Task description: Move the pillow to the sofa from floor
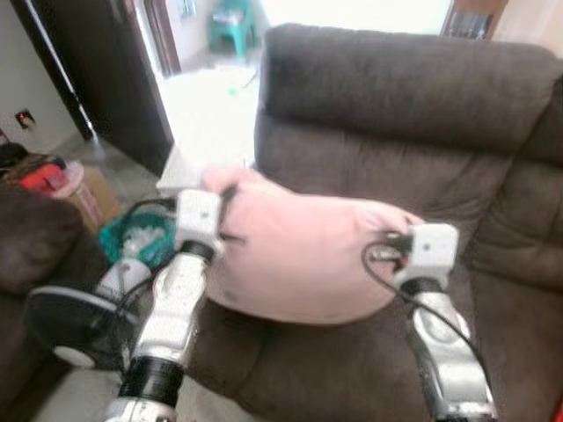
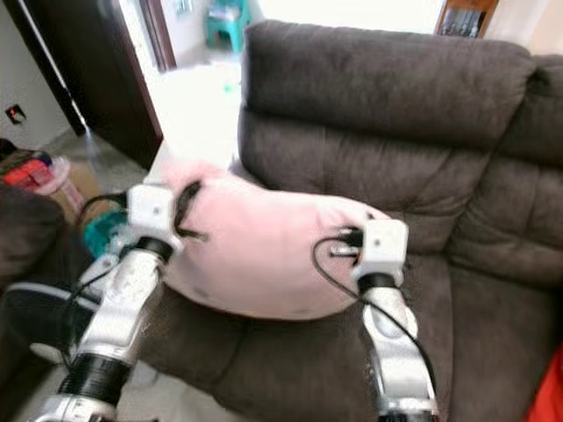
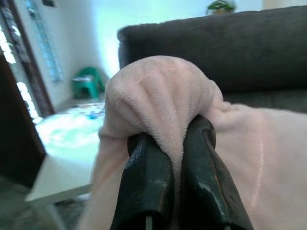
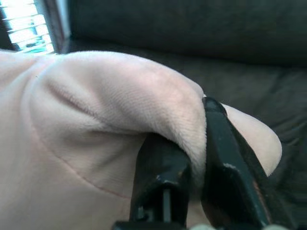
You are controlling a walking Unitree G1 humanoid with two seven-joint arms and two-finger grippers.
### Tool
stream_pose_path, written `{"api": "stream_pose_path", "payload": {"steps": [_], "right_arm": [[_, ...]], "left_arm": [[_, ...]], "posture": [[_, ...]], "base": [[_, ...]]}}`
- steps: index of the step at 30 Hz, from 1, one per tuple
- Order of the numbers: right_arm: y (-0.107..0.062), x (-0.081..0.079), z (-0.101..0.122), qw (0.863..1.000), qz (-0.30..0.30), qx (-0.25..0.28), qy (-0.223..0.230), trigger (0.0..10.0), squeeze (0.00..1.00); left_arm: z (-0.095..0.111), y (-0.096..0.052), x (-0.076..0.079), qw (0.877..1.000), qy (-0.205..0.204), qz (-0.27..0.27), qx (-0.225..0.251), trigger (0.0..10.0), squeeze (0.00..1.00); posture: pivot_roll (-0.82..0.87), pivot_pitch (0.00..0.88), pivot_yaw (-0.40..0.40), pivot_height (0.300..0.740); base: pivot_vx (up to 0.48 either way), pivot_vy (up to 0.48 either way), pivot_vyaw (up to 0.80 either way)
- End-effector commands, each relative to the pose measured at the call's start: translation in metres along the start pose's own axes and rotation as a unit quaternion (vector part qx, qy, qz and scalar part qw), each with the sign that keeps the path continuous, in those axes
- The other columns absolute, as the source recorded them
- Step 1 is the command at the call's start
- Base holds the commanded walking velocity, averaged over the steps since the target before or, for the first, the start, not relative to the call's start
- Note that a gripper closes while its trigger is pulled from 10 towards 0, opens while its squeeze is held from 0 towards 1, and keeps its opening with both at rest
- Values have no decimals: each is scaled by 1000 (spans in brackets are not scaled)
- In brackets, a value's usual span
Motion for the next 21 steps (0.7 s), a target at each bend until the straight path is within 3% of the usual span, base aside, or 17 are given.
{"api": "stream_pose_path", "payload": {"steps": [1, 4, 6, 9, 21], "right_arm": [[3, -14, 20, 999, 22, 43, 8, 10000, 0], [4, -13, 20, 999, 22, 40, -3, 10000, 0], [9, -11, 17, 999, 16, 25, -24, 10000, 0], [14, -9, 20, 999, 15, 31, -32, 10000, 0], [17, -7, 23, 999, 13, 33, -36, 10000, 0]], "left_arm": [[6, 0, -2, 1000, -11, -8, 12, 10000, 0], [5, 0, -2, 999, -34, -16, 4, 10000, 0], [-5, -1, 5, 997, -44, -64, -29, 10000, 0], [-12, -5, 7, 995, -12, -88, -40, 10000, 0], [-14, -5, 4, 995, -17, -86, -45, 10000, 0]], "posture": [[37, 13, -2, 740], [40, 13, -3, 740], [36, 12, -1, 740], [36, 12, -1, 740], [29, 11, 1, 740]], "base": [[0, 0, 0], [0, 0, 0], [0, 0, 0], [0, 0, 0], [0, 0, 0]]}}
Point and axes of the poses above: a point about 5 cm out from each wrist's last joint towards the gripper, its own y axis pointing out of the wrist towards the gripper, its own z axis along the axis of the wrist's last joint, x = y × z, the point moved 2 cm from there along y, pointing out of the wrist towards the gripper, and after that the axes turned 2 degrees about y, right-handed, at the moved point
